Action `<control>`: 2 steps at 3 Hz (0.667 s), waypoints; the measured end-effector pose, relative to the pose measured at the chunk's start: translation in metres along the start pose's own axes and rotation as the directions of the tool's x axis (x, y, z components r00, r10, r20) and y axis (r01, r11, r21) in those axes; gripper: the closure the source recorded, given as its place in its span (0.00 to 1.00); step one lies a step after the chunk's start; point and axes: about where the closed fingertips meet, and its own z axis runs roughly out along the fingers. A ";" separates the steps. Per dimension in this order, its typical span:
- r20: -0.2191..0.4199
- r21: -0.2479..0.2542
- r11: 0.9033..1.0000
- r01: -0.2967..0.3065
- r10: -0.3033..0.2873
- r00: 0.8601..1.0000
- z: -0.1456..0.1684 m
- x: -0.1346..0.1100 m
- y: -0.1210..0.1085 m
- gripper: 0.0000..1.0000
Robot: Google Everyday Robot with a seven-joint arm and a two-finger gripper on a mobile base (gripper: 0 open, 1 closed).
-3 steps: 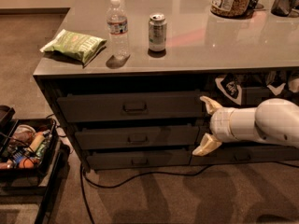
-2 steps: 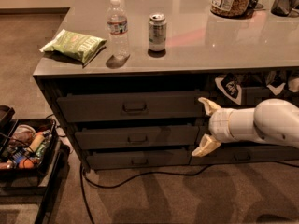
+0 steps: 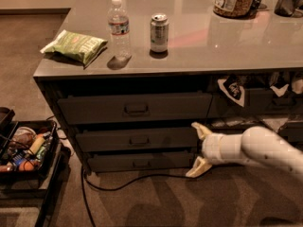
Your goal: Open middle drawer
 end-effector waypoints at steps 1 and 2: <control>-0.010 0.044 0.998 -0.034 0.034 0.999 0.037 0.030 0.031 0.00; -0.025 0.125 0.991 -0.041 0.045 0.999 0.066 0.051 0.033 0.00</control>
Offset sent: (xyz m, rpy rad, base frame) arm 0.0205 0.0049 -0.1276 0.0001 -0.1353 -0.2116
